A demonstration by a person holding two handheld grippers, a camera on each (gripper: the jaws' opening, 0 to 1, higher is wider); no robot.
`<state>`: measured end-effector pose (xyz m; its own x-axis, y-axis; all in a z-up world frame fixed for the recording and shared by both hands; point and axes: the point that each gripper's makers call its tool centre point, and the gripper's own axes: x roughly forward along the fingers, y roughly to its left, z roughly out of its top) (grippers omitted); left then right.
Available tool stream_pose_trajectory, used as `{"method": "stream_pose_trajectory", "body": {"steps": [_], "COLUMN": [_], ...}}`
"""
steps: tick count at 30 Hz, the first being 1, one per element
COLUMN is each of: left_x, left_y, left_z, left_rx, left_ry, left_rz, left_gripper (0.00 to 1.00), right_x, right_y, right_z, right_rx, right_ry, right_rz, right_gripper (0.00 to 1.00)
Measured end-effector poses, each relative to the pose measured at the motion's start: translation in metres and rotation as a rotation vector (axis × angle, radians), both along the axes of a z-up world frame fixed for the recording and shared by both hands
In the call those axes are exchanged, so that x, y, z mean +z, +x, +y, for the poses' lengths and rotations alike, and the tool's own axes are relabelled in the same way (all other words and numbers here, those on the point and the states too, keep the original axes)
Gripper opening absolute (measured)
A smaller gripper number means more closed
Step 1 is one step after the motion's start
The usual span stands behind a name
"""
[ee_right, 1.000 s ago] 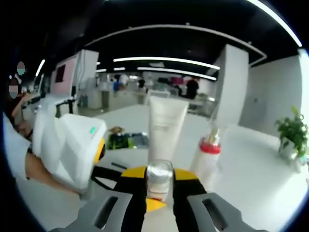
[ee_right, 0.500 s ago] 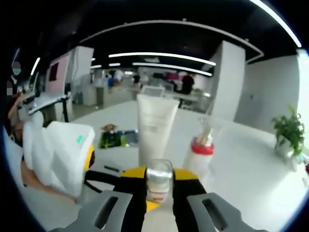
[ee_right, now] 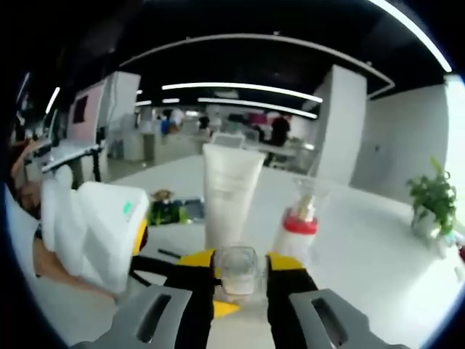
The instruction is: Arrange the skincare products in the storage area until every visible bottle or jar stands upright without overlapping.
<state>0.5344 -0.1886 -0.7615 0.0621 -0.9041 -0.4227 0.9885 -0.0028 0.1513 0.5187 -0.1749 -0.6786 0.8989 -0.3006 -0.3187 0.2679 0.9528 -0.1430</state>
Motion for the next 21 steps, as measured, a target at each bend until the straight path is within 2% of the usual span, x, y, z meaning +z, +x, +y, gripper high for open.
{"method": "stream_pose_trajectory", "body": {"steps": [2, 9, 10, 14, 21], "left_x": [0.0, 0.001, 0.001, 0.001, 0.0], "left_y": [0.0, -0.002, -0.003, -0.007, -0.009], "left_z": [0.0, 0.0, 0.001, 0.004, 0.009], "left_rx": [-0.001, -0.005, -0.007, -0.029, -0.038], "left_ry": [0.0, 0.0, 0.001, 0.013, 0.031], "left_rz": [-0.003, 0.01, 0.011, 0.035, 0.037], "left_gripper": [0.22, 0.21, 0.21, 0.21, 0.2], "right_x": [0.0, 0.003, 0.003, 0.003, 0.002], "right_y": [0.001, 0.005, 0.005, 0.008, 0.011], "right_z": [-0.003, -0.003, -0.004, -0.007, -0.002], "right_rx": [-0.004, -0.001, -0.011, -0.009, 0.016], "right_ry": [-0.018, -0.009, 0.016, 0.033, 0.009], "right_rz": [0.003, 0.012, 0.011, 0.011, 0.027], "right_gripper": [0.14, 0.14, 0.14, 0.14, 0.15]}}
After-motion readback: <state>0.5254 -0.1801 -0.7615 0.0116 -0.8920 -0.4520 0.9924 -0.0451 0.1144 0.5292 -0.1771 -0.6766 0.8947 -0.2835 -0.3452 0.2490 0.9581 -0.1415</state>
